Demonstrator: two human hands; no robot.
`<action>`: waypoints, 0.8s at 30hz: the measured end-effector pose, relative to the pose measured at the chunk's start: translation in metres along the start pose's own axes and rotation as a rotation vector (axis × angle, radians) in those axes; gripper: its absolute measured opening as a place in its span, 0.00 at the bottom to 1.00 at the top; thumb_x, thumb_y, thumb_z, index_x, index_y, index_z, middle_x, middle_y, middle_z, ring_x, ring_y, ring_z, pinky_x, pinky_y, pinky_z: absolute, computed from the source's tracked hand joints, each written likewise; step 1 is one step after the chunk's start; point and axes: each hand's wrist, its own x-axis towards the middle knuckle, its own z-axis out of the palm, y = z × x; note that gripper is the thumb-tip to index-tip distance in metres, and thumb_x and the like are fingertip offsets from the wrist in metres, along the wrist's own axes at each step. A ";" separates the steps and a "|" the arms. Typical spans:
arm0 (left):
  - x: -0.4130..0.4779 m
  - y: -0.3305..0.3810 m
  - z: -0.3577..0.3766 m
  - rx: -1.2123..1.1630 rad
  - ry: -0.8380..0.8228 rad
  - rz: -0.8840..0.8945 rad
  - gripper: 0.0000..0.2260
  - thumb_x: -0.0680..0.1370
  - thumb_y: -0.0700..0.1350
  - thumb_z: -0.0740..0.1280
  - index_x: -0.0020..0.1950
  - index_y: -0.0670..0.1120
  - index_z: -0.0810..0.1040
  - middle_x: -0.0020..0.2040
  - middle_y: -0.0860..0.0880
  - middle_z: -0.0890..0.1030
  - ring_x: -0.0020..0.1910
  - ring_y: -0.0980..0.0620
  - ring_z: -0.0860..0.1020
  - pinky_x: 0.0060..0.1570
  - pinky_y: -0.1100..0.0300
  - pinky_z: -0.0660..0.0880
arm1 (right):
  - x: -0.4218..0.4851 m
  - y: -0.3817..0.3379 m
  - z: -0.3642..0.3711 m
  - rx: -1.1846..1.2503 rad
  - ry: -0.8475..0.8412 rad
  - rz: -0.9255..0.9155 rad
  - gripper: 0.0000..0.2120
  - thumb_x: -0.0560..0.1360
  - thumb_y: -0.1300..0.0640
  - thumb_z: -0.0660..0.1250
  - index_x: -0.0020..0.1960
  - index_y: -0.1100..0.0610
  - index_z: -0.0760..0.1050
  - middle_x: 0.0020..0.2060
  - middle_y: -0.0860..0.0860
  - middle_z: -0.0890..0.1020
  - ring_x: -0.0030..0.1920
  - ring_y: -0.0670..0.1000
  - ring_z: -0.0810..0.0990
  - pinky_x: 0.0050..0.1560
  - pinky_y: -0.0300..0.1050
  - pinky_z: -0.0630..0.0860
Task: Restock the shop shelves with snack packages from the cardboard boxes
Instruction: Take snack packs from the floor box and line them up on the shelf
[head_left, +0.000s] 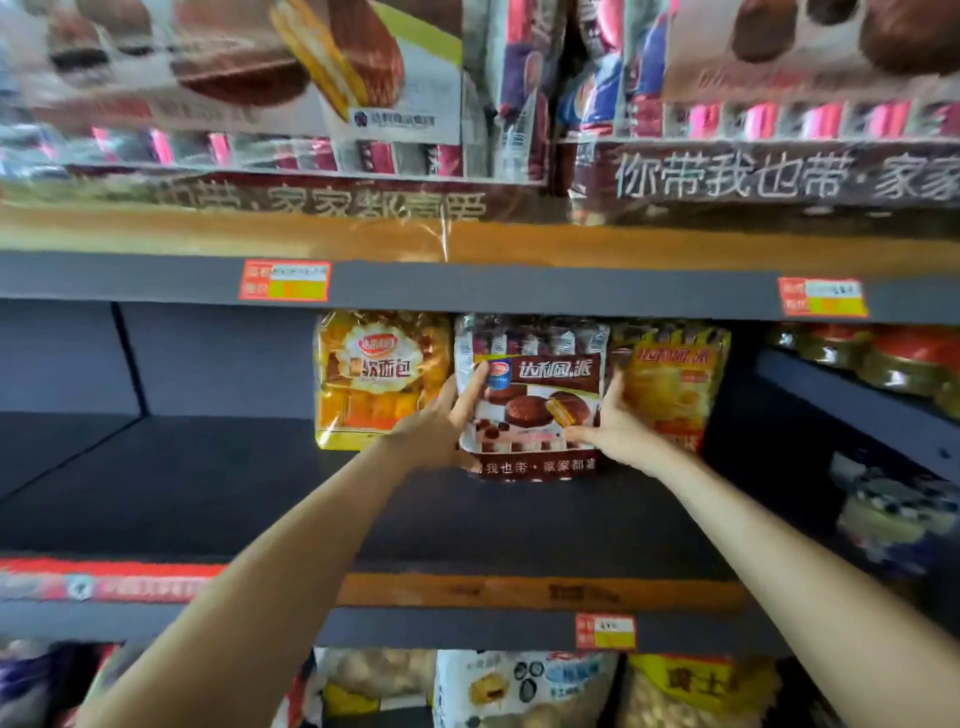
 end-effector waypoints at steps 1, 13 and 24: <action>0.001 0.001 0.000 0.014 0.009 -0.030 0.59 0.71 0.56 0.73 0.56 0.65 0.14 0.78 0.44 0.49 0.76 0.43 0.56 0.71 0.50 0.62 | 0.004 0.003 -0.002 -0.027 -0.032 0.010 0.58 0.73 0.53 0.72 0.72 0.57 0.22 0.78 0.53 0.44 0.77 0.54 0.48 0.76 0.52 0.51; 0.000 0.039 0.013 0.002 0.032 -0.301 0.55 0.73 0.57 0.70 0.71 0.52 0.22 0.78 0.43 0.44 0.77 0.38 0.45 0.73 0.45 0.52 | 0.004 0.001 0.006 0.095 0.001 -0.026 0.61 0.66 0.32 0.69 0.74 0.51 0.26 0.78 0.50 0.44 0.77 0.55 0.48 0.75 0.58 0.52; -0.062 0.077 0.014 -0.276 0.247 -0.442 0.22 0.78 0.47 0.62 0.72 0.43 0.65 0.69 0.41 0.68 0.64 0.40 0.71 0.56 0.49 0.71 | -0.088 -0.053 0.052 -0.093 0.385 -0.264 0.13 0.79 0.53 0.63 0.58 0.61 0.70 0.56 0.56 0.75 0.57 0.55 0.74 0.54 0.43 0.70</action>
